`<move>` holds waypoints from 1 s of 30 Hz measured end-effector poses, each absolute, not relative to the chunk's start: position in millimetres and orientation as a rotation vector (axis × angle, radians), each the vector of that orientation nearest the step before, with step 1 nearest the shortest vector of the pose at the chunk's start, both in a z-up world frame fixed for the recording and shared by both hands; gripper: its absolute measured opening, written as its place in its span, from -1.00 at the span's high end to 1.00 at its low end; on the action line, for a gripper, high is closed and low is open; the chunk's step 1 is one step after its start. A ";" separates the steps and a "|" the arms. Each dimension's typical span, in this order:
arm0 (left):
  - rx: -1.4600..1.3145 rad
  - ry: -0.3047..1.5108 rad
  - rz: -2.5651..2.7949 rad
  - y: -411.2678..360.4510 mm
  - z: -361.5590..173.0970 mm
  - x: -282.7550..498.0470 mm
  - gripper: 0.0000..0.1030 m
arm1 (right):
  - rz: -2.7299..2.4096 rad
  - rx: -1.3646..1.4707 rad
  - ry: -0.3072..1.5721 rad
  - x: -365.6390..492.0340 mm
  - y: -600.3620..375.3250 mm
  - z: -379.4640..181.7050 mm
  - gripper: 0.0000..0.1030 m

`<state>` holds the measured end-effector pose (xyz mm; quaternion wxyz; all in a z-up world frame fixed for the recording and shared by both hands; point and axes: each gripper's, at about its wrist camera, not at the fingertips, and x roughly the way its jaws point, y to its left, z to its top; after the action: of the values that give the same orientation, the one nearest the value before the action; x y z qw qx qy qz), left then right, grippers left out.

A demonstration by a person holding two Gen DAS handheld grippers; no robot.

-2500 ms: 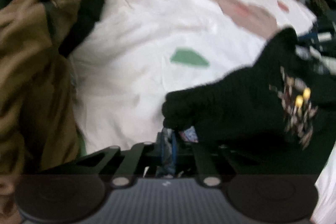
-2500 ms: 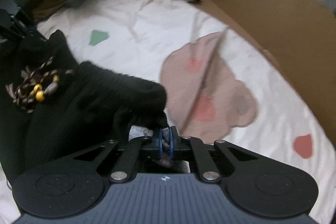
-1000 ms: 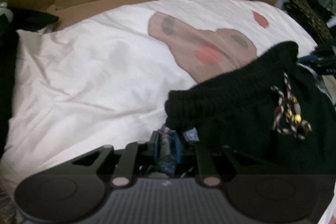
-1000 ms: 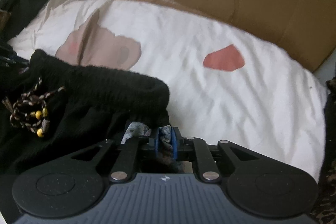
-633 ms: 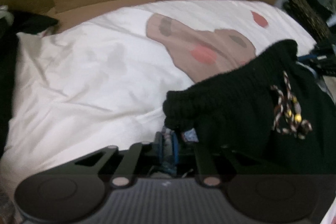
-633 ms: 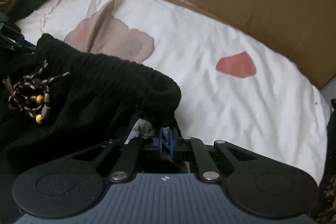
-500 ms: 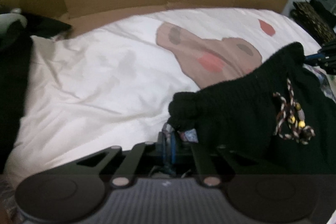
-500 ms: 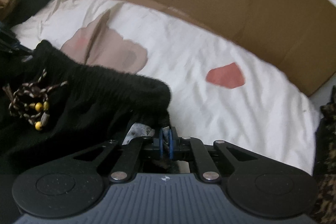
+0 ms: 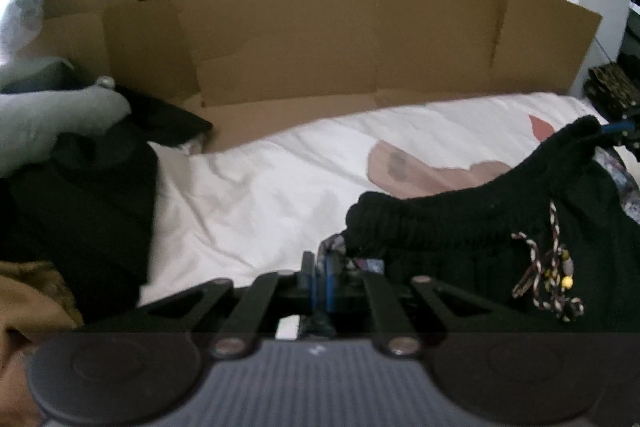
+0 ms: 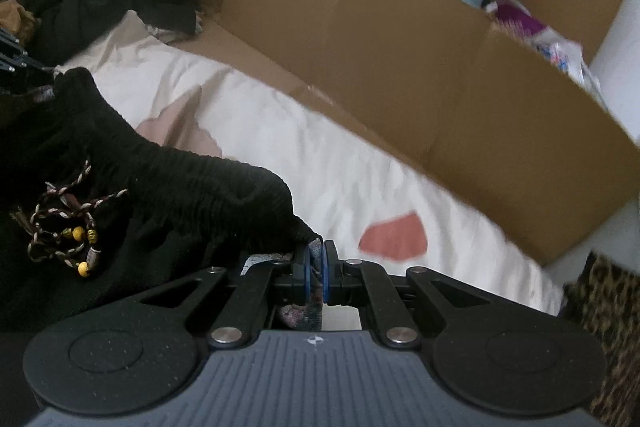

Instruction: Fold clothes

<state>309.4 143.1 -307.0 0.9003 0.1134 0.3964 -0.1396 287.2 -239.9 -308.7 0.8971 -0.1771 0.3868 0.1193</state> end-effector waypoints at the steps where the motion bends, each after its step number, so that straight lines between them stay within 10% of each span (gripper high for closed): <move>1: 0.236 0.814 -0.282 143.2 -305.4 312.6 0.91 | 0.247 -0.377 0.797 291.4 -238.1 -306.0 0.95; 30: 0.232 0.759 -0.128 111.5 -307.4 416.6 0.91 | 0.123 -0.476 0.795 421.0 -230.0 -303.0 0.95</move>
<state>416.6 111.5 -307.4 0.9203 0.1131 0.3692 -0.0622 421.0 -230.0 -303.0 0.8928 -0.2296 0.3831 0.0592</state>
